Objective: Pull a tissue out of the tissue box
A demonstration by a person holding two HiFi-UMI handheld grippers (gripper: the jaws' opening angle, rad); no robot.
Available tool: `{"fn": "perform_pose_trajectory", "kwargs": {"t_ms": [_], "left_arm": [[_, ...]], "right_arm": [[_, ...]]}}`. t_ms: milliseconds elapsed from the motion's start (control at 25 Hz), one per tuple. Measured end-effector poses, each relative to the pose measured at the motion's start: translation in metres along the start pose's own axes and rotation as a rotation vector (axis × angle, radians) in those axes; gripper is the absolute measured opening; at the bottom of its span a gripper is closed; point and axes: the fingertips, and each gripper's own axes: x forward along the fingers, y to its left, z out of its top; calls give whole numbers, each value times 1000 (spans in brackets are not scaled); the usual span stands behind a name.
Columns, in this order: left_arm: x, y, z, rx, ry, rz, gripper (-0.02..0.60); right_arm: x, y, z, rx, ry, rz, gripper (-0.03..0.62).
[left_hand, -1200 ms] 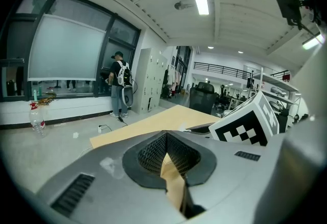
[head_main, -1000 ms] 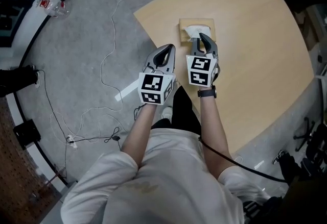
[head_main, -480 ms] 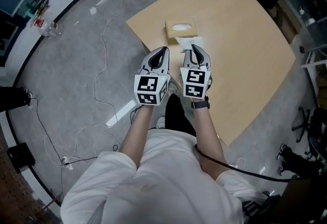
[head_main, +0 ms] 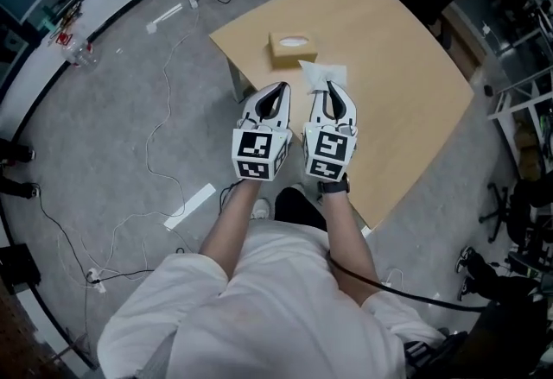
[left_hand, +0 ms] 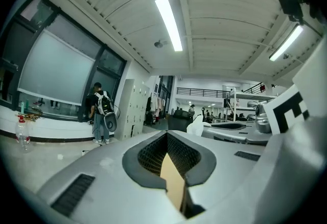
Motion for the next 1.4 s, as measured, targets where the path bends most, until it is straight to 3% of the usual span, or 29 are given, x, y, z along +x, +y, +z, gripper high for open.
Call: {"fn": "perform_pose_trajectory", "kwargs": {"t_ms": [360,480,720,1400], "left_arm": [[-26,-25,41,42,-44,56,0],[-25,-41,39,57,-38,80,0],[-27,-89,38,95,-43,41,0],[-31,-125,37,89,-57,81,0]], "right_arm": [[-36,-14,39,48,-68,57,8],[-48,-33,38,55,-77,57,8],[-76,-67,27,80,-60,11,8],[-103,-99,24,76,-70,34,8]]}}
